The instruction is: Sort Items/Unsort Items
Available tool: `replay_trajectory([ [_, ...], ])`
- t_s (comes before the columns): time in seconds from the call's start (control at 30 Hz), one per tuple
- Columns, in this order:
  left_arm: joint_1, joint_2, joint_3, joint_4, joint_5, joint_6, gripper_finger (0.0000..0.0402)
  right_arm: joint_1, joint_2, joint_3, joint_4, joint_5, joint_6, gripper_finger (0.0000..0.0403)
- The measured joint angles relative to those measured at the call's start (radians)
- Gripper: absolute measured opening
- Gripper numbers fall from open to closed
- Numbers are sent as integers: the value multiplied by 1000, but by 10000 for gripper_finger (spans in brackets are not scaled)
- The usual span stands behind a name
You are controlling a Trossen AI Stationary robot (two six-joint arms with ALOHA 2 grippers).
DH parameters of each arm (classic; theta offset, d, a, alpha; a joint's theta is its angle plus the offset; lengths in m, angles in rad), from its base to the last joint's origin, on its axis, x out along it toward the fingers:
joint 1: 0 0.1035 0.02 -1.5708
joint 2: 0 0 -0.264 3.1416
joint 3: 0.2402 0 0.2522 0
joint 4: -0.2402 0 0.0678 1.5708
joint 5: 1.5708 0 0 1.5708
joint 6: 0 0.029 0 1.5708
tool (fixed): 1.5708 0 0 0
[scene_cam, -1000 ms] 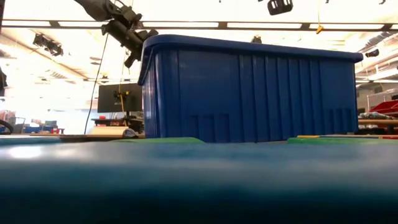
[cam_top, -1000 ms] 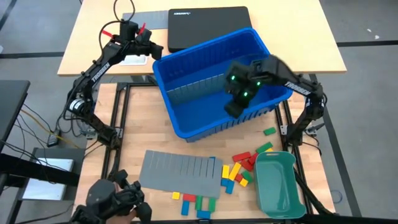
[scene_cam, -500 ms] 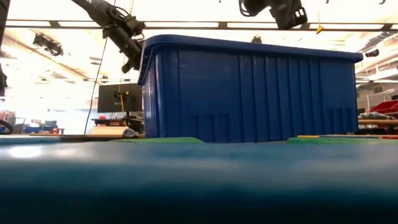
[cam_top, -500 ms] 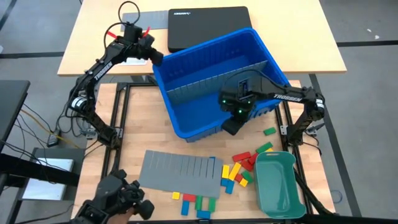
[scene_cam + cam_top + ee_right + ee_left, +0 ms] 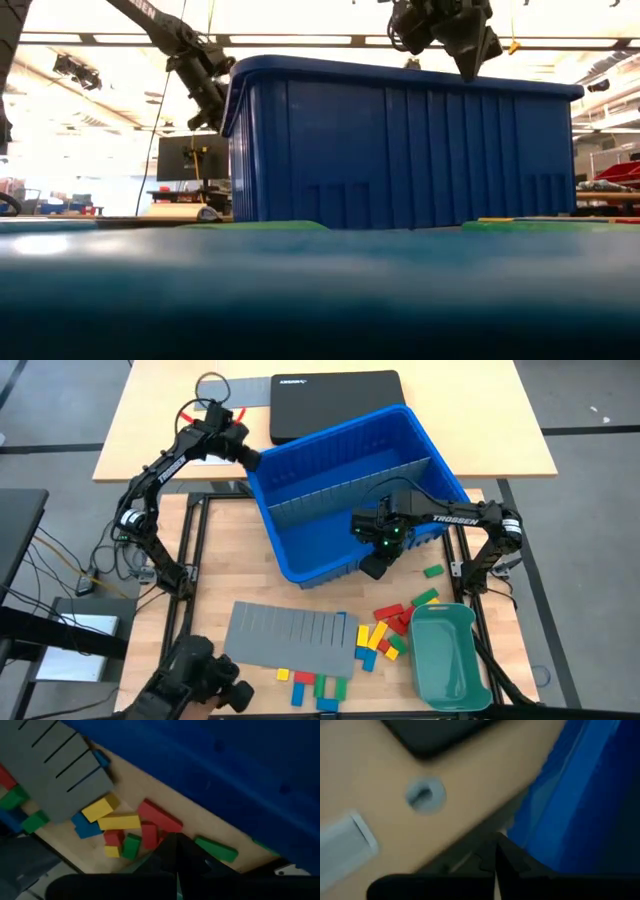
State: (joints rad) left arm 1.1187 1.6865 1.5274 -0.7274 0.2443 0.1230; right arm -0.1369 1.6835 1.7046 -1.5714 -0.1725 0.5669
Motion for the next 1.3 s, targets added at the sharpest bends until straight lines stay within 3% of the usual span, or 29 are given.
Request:
replay_trajectory([
  [0.3, -10, 14, -6, -156, 27, 2, 5, -39, -2, 0, -17, 85, -7, 1],
  [0.53, -2, -22, -7, -235, 9, 11, 5, -70, -2, 0, -5, 302, 17, 0],
  [0.8, -7, -89, -6, -276, 92, 7, 2, -108, -1, 0, 6, 462, 56, 0],
  [0.97, -11, -165, -6, -280, 101, -4, 1, -116, -23, 0, 7, 476, 87, 0],
  [1.07, -9, -223, -6, -261, 160, -24, 1, -116, -38, 0, 1, 466, 111, 0],
  [1.3, 10, -234, -4, 17, 120, -167, 1, -128, -41, 0, 2, 418, 113, 0],
])
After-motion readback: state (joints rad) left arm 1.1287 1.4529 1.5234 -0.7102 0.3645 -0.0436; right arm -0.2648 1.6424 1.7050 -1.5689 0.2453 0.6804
